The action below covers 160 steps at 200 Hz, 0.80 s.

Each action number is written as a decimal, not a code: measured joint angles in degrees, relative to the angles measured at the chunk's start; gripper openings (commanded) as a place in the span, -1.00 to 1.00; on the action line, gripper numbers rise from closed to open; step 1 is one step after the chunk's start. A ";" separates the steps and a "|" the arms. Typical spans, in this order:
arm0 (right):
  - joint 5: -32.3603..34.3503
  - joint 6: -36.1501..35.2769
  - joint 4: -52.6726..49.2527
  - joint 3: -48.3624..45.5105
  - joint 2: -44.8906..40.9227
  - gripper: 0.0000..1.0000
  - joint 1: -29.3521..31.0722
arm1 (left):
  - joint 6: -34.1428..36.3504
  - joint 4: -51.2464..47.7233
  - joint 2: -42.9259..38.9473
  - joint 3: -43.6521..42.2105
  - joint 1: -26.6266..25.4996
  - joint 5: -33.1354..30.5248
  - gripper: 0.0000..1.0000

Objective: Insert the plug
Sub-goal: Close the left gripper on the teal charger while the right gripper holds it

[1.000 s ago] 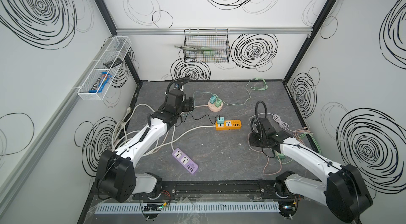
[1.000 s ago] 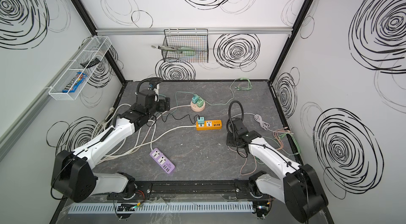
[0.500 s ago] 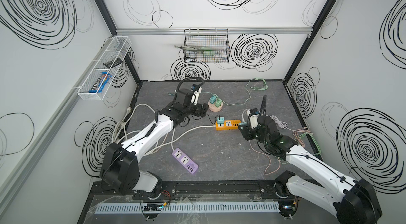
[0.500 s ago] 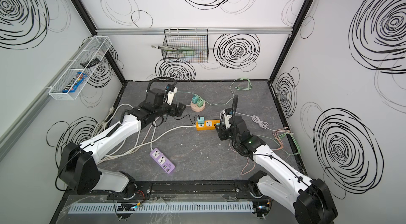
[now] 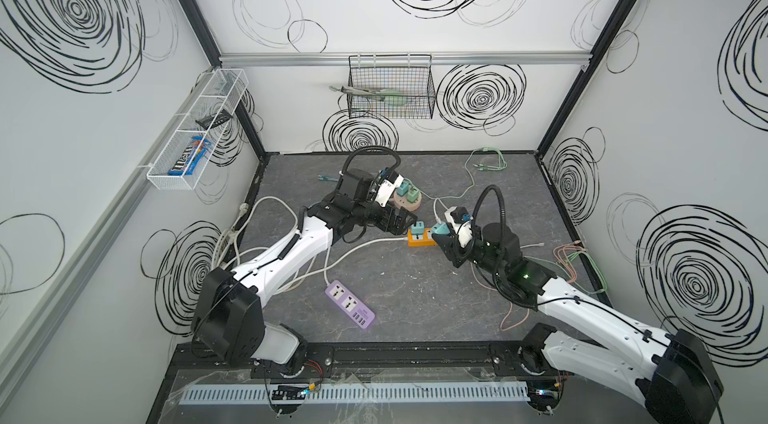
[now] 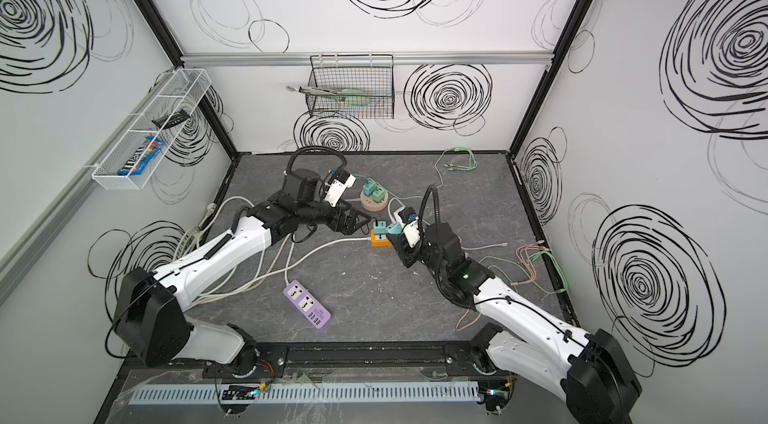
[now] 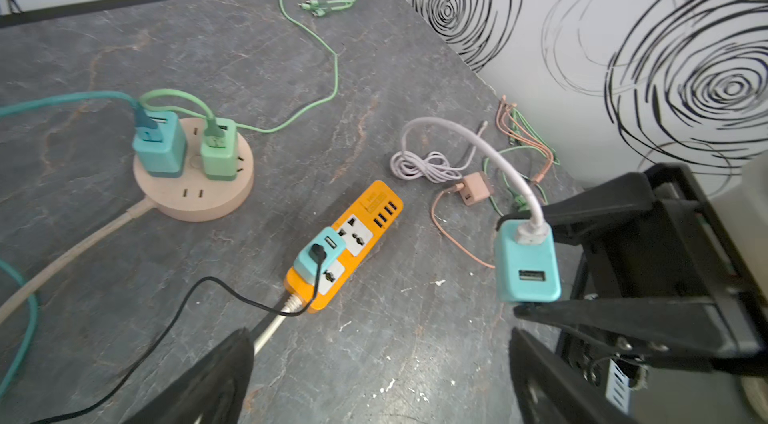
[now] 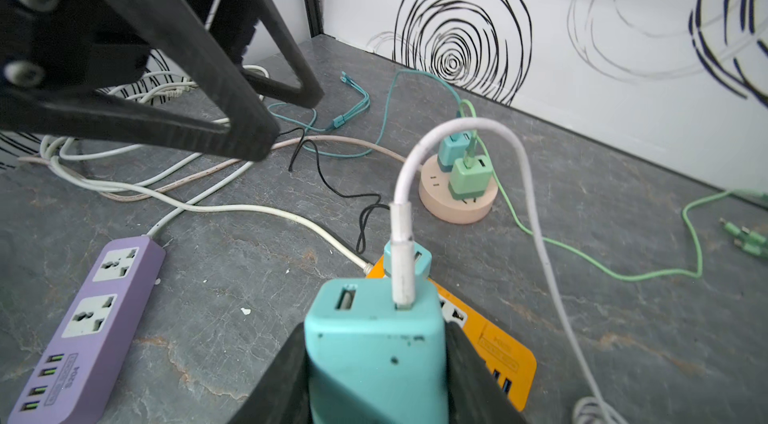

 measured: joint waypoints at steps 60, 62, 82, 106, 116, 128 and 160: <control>-0.17 -8.04 3.63 0.02 1.38 -0.10 1.88 | 0.85 -2.16 1.25 1.70 -0.20 6.43 0.99; -0.15 -8.15 3.72 0.02 1.38 -0.10 1.92 | 0.85 -2.25 1.31 1.75 -0.22 6.58 0.99; -0.26 -10.47 4.63 0.02 1.38 -0.10 2.45 | 0.90 -2.97 2.01 2.40 -0.92 7.37 0.97; -0.24 -13.55 5.99 0.02 1.40 -0.10 3.65 | 1.01 -3.72 3.41 3.67 -2.49 7.91 0.88; 0.17 -14.73 6.45 0.02 1.55 -0.10 4.33 | 1.01 -3.91 3.91 4.11 -3.13 8.37 0.85; 0.46 -15.85 7.02 0.00 2.16 -0.10 4.94 | 0.79 -3.74 4.35 4.44 -3.87 8.72 0.79; 1.53 -17.31 8.31 0.00 3.80 -0.11 5.97 | -0.11 -3.26 4.81 4.46 -5.18 9.70 0.33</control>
